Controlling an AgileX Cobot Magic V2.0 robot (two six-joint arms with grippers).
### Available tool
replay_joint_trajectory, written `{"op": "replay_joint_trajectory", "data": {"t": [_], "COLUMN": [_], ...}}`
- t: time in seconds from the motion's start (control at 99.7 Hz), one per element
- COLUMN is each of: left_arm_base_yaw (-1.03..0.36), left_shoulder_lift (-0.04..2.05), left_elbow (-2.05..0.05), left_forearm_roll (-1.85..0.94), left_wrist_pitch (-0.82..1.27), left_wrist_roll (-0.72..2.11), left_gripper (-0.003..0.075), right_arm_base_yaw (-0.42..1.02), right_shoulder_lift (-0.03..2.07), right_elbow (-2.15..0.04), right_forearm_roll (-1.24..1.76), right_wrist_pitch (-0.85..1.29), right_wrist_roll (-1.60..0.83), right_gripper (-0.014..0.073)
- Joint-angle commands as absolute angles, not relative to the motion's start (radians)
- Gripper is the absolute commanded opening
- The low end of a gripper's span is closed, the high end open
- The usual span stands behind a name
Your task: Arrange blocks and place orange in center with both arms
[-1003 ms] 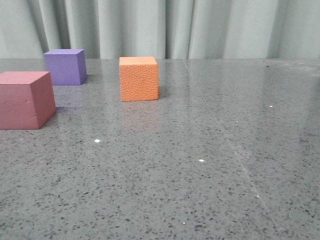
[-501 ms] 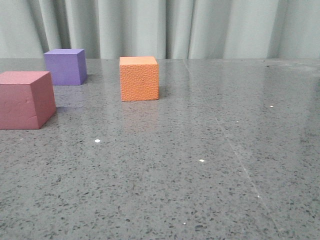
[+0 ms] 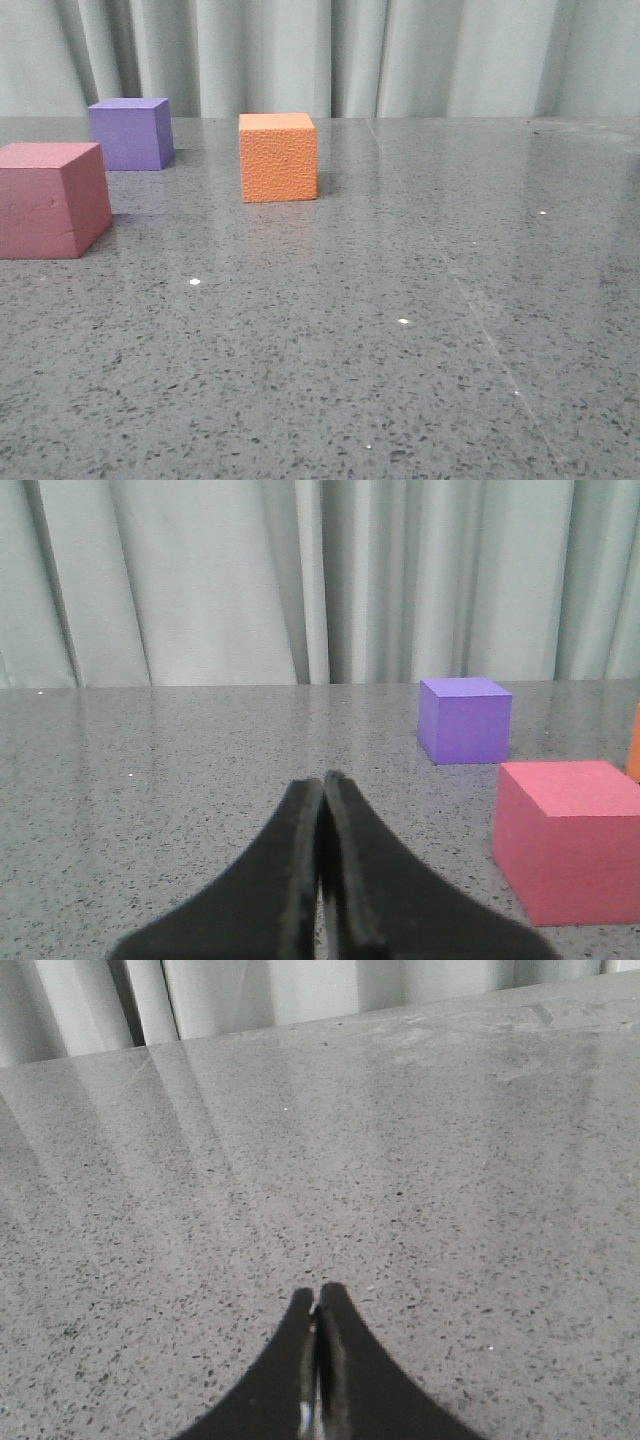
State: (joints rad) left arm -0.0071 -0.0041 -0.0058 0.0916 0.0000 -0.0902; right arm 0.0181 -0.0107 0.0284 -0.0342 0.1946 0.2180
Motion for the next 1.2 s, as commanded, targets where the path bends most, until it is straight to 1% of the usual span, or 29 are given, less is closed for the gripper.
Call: {"op": "replay_joint_trajectory", "data": {"t": [0.0, 0.301, 0.411, 0.491, 0.642, 0.782, 0.912, 1.083, 1.193], "left_arm_base_yaw": [-0.008, -0.008, -0.008, -0.008, -0.008, -0.008, -0.008, -0.008, -0.008], "left_shoulder_lift": [-0.037, -0.037, -0.037, -0.037, 0.001, 0.108, 0.267, 0.489, 0.603], "left_elbow": [0.050, 0.050, 0.048, 0.024, -0.106, -0.275, -0.453, -0.707, -0.818], "left_forearm_roll": [0.090, 0.090, 0.080, 0.048, 0.008, 0.000, -0.045, -0.100, -0.104], "left_wrist_pitch": [-0.076, -0.076, -0.135, -0.124, 0.040, 0.166, 0.314, 0.578, 0.672], "left_wrist_roll": [-0.098, -0.098, -0.099, -0.102, -0.102, -0.102, -0.102, -0.102, -0.102], "left_gripper": [-0.0019, -0.0019, -0.0019, -0.0019, -0.0019, -0.0019, -0.0019, -0.0019, -0.0019], "right_arm_base_yaw": [0.013, 0.013, 0.013, 0.013, 0.013, 0.013, 0.013, 0.013, 0.013], "right_shoulder_lift": [-0.034, -0.034, -0.034, -0.034, -0.034, -0.034, -0.034, -0.034, -0.034], "right_elbow": [0.013, 0.013, 0.013, 0.013, 0.013, 0.013, 0.013, 0.013, 0.013], "right_forearm_roll": [-0.036, -0.036, -0.036, -0.036, -0.036, -0.036, -0.036, -0.036, -0.036], "right_wrist_pitch": [0.111, 0.111, 0.111, 0.111, 0.111, 0.111, 0.111, 0.111, 0.111], "right_wrist_roll": [0.203, 0.203, 0.203, 0.203, 0.203, 0.203, 0.203, 0.203, 0.203], "right_gripper": [-0.0067, -0.0067, -0.0067, -0.0067, -0.0067, -0.0067, -0.0067, -0.0067, -0.0067]}}
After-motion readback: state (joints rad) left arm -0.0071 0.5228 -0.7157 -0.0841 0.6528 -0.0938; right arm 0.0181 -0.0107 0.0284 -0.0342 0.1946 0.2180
